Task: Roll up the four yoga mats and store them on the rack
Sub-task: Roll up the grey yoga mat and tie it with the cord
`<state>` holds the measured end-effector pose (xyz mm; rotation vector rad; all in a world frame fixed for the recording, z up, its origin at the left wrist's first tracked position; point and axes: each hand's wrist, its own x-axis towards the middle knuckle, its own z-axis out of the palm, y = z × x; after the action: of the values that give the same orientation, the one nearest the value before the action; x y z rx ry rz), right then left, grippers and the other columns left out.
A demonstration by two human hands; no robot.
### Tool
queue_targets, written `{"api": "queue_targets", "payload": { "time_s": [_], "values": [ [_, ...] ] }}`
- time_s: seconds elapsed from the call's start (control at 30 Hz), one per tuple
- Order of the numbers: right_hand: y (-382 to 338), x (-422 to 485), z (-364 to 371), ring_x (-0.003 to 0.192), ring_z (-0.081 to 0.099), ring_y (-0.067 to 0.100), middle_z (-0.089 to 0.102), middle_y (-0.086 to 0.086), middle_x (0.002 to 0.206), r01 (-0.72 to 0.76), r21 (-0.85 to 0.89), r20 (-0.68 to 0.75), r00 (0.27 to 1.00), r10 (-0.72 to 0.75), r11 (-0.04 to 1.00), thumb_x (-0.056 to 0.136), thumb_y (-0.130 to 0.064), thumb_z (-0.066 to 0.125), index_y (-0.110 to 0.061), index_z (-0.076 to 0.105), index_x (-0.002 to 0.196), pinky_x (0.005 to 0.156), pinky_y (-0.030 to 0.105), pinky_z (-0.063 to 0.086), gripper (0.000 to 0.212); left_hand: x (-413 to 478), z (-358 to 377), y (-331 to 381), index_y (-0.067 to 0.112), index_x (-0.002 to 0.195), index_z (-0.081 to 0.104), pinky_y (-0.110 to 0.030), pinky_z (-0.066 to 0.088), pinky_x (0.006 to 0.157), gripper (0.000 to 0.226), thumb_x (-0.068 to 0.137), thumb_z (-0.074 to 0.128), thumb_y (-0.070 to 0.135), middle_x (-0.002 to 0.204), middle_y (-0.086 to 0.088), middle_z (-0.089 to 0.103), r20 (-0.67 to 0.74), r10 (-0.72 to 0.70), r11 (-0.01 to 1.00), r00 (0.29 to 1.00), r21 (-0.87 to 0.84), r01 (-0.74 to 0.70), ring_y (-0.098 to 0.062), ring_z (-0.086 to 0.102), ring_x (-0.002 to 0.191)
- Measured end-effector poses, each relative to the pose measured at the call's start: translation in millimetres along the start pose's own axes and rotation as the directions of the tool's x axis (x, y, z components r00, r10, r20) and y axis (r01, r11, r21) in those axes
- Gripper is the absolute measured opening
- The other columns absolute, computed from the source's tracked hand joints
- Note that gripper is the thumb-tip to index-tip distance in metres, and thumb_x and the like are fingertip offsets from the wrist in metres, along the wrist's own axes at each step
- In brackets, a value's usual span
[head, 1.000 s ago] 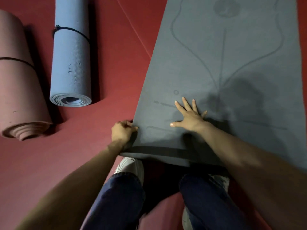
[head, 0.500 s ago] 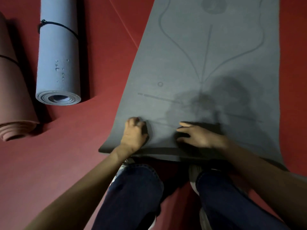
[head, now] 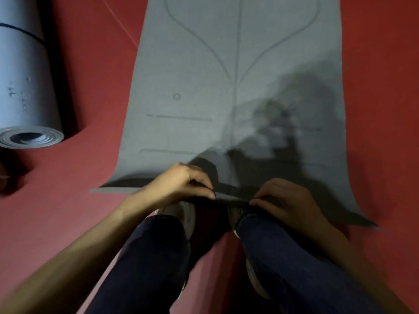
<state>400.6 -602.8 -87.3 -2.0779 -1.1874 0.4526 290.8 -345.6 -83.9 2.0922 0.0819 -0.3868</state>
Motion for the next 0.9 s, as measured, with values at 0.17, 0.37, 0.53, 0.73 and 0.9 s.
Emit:
{"api": "queue_targets", "payload": {
  "time_s": [0.17, 0.37, 0.53, 0.73, 0.9],
  "values": [
    [7.1, 4.2, 10.8, 0.067, 0.059, 0.021, 0.065, 0.004, 0.075, 0.298, -0.307, -0.162, 0.919, -0.358, 0.904, 0.086, -0.025, 0.072, -0.008, 0.073, 0.078, 0.061, 0.031, 0.048, 0.019, -6.2, 30.3, -11.9, 0.027, 0.084, 0.068, -0.032, 0.045, 0.072, 0.018, 0.086, 0.059, 0.044, 0.088, 0.012, 0.064, -0.374, 0.237, 0.915, 0.897, 0.397, -0.076, -0.013, 0.056, 0.082],
    [28.3, 0.2, 26.6, 0.064, 0.057, 0.025, 0.064, 0.004, 0.074, 0.317, -0.389, -0.128, 0.911, -0.391, 0.865, 0.088, -0.023, 0.069, -0.009, 0.072, 0.078, 0.056, 0.035, 0.047, 0.018, -12.2, 55.2, -28.6, 0.018, 0.096, 0.068, -0.029, 0.036, 0.071, 0.02, 0.096, 0.049, 0.026, 0.096, -0.001, 0.065, -0.326, 0.433, 0.781, 0.84, 0.601, -0.169, -0.019, 0.049, 0.08],
    [38.2, 5.6, 28.3, 0.062, 0.055, 0.024, 0.063, 0.005, 0.073, 0.33, -0.358, -0.096, 0.918, -0.386, 0.874, 0.087, -0.031, 0.069, -0.009, 0.072, 0.077, 0.055, 0.033, 0.046, 0.025, -14.0, 53.4, -43.0, 0.019, 0.114, 0.058, -0.032, 0.039, 0.077, 0.04, 0.084, 0.063, 0.045, 0.112, -0.001, 0.053, -0.278, 0.436, 0.791, 0.856, 0.572, -0.218, -0.022, 0.053, 0.091],
    [37.6, 14.3, 23.1, 0.073, 0.056, 0.027, 0.064, 0.006, 0.08, 0.328, -0.41, 0.022, 0.936, -0.35, 0.851, 0.082, -0.054, 0.066, -0.008, 0.071, 0.08, 0.064, 0.033, 0.041, 0.046, -10.7, 59.0, -35.0, 0.009, 0.102, 0.073, -0.029, 0.037, 0.074, 0.045, 0.081, 0.056, 0.044, 0.088, -0.006, 0.066, -0.311, 0.216, 0.839, 0.926, 0.544, -0.013, -0.018, 0.046, 0.082],
    [19.3, -0.8, 41.3, 0.087, 0.051, 0.024, 0.066, 0.008, 0.093, 0.135, -0.463, -0.145, 0.963, -0.225, 0.876, 0.086, -0.037, 0.063, -0.009, 0.073, 0.098, 0.075, 0.035, 0.038, 0.032, -9.5, 57.9, -28.6, 0.011, 0.096, 0.074, -0.023, 0.038, 0.078, 0.043, 0.076, 0.058, 0.045, 0.083, -0.004, 0.067, -0.403, 0.039, 0.944, 0.914, 0.316, 0.099, -0.013, 0.047, 0.084]
  ]
}}
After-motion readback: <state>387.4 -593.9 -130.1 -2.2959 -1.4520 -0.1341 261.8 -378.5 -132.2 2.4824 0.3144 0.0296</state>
